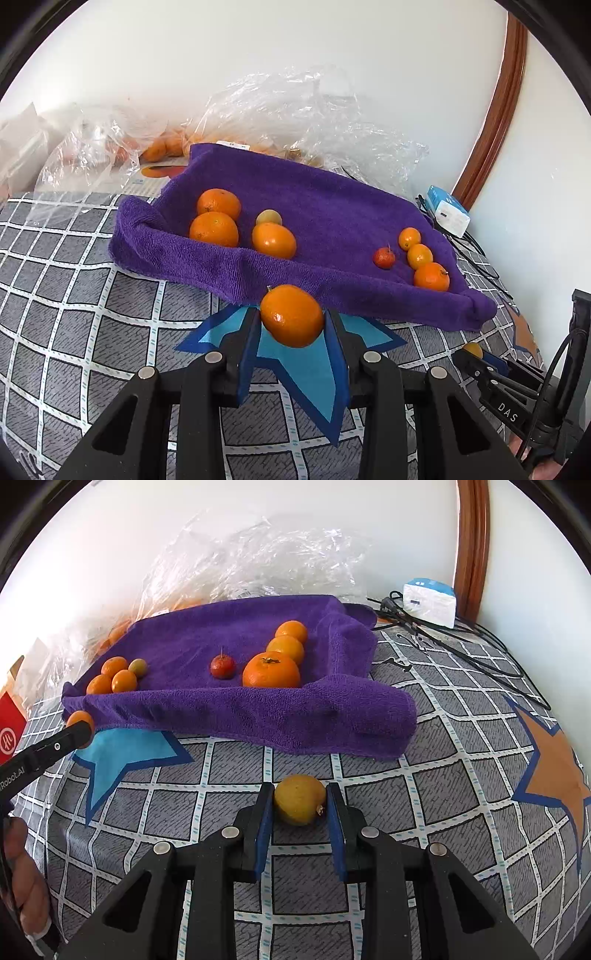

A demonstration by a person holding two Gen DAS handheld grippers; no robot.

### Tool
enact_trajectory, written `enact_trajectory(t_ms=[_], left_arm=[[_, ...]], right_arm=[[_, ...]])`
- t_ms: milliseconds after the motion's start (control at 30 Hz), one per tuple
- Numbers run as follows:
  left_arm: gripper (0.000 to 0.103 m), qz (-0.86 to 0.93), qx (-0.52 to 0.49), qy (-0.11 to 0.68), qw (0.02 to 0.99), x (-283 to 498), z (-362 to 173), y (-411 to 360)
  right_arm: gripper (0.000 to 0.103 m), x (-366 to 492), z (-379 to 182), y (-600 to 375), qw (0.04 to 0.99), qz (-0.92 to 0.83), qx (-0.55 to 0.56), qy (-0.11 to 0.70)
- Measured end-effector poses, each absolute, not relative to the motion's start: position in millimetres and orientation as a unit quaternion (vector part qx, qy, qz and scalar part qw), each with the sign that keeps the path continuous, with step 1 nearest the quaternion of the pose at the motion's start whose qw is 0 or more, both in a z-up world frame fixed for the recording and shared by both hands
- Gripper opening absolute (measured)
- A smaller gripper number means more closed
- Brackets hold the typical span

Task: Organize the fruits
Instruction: 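Grasp the orange on the star mat with the left gripper while the right gripper holds the yellow fruit, then carry the yellow fruit and orange up and over the purple towel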

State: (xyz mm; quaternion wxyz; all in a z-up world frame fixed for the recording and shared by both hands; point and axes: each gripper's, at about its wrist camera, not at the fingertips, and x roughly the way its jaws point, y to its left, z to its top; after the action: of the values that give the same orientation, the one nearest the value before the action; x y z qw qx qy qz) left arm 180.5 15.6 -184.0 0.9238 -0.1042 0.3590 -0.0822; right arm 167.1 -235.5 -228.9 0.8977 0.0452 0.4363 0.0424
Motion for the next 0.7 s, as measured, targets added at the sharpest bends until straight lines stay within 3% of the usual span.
enact_trajectory(t_ms=[700], left_arm=[[0.033, -0.063, -0.166, 0.330, 0.927, 176.7, -174.1, 39.6]], right_arm=[[0.028, 165.3, -228.3, -231.7, 0.897, 0.067, 0.042, 0.434]])
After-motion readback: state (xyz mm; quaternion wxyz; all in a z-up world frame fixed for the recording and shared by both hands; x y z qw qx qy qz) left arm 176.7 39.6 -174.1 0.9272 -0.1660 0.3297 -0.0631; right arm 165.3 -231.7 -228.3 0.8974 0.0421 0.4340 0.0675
